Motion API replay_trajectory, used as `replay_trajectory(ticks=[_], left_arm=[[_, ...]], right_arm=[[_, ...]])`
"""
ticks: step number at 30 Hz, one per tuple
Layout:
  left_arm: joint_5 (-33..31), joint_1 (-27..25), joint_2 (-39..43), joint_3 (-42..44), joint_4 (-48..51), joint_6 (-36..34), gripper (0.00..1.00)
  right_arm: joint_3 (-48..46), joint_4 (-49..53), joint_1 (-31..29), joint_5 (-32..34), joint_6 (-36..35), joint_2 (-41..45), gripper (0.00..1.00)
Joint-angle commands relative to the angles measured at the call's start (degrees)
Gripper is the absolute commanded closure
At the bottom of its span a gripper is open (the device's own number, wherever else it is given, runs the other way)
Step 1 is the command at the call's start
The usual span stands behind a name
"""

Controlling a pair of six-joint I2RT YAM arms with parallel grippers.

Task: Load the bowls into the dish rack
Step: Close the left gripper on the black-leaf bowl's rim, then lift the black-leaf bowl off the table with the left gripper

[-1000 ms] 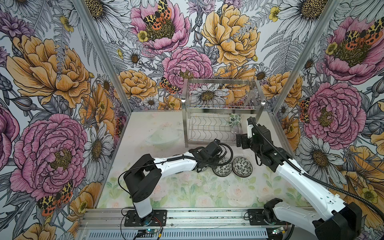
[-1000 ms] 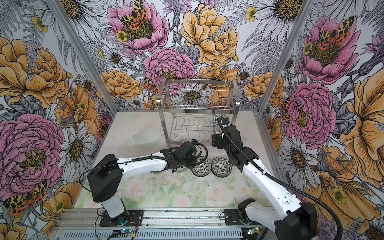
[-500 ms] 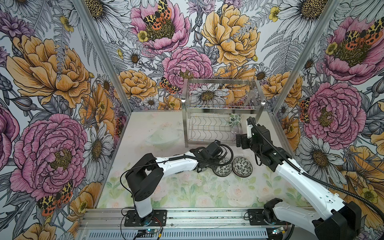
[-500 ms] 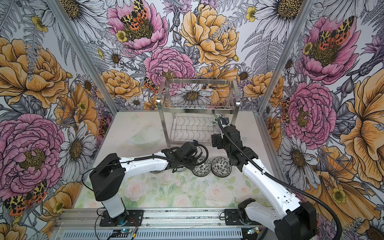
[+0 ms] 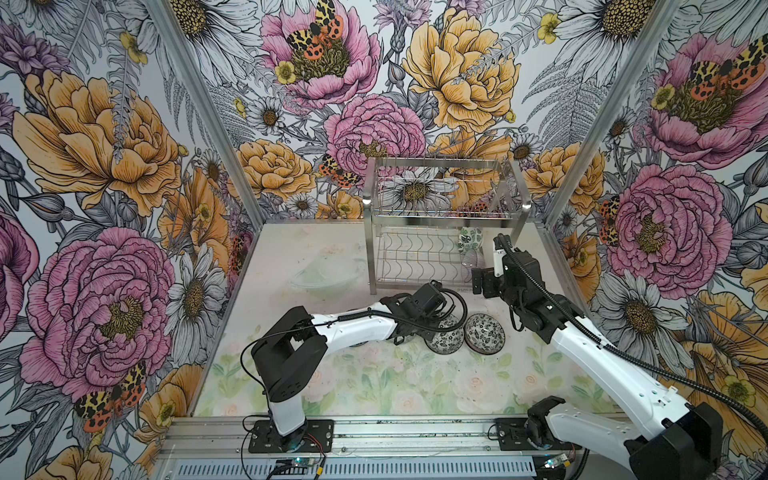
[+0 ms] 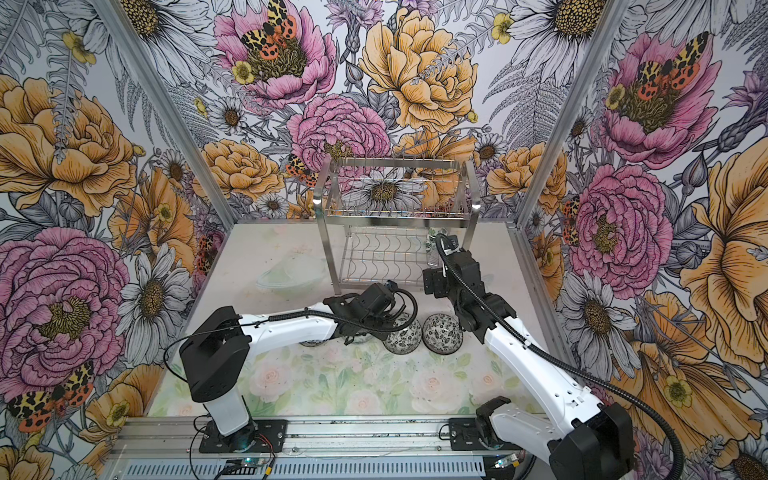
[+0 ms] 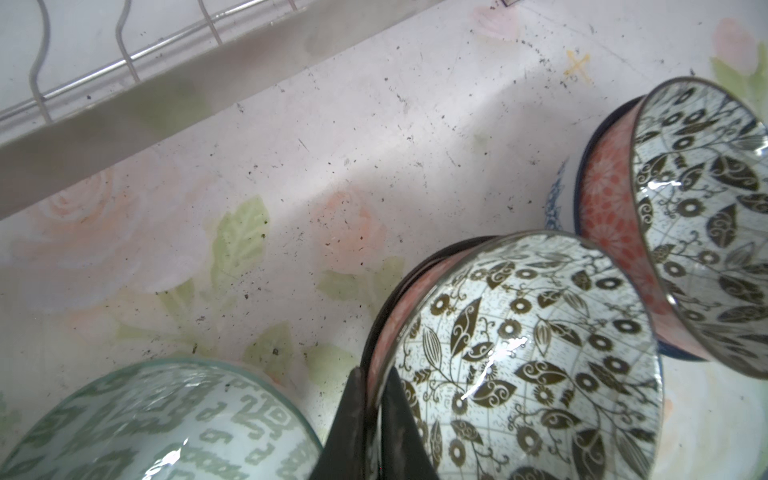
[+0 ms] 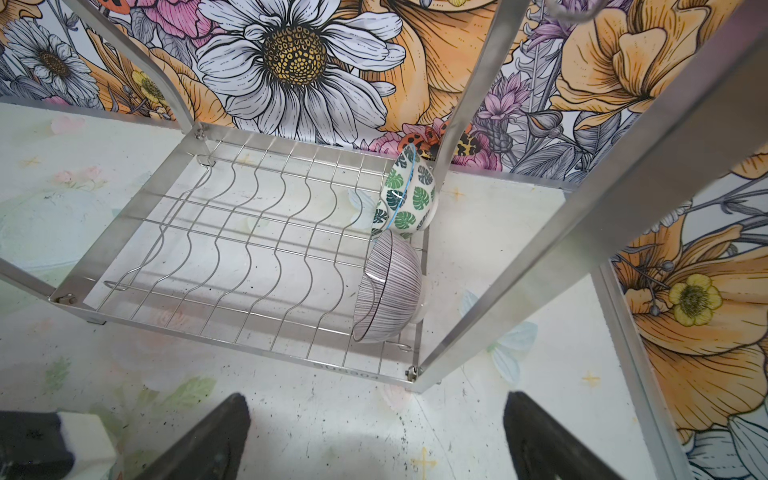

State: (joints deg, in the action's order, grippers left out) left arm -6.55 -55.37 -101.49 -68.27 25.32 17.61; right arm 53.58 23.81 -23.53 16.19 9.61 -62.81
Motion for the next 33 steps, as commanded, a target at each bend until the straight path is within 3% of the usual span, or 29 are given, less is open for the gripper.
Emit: replay_trajectory(ticks=[1,19,28,33], left_arm=[[-0.3,-0.3,2.0,-1.2,0.9,0.4,1.00],[0.2,3.3,10.1,-0.4,-3.1,2.7,1.00],[-2.9,9.6,18.9,8.6,-16.4,12.3,1.00],[-5.1,11.1,20.1,9.1,-20.3,14.3,1.00]], right_arm=[[1.1,-0.1,0.6,-0.3,0.1,0.6,0.03],[0.9,-0.1,0.6,-1.0,0.5,2.1,0.03],[2.0,1.1,0.5,-5.8,1.3,4.8,0.03],[2.6,1.1,-1.4,-9.6,4.3,4.6,0.03]])
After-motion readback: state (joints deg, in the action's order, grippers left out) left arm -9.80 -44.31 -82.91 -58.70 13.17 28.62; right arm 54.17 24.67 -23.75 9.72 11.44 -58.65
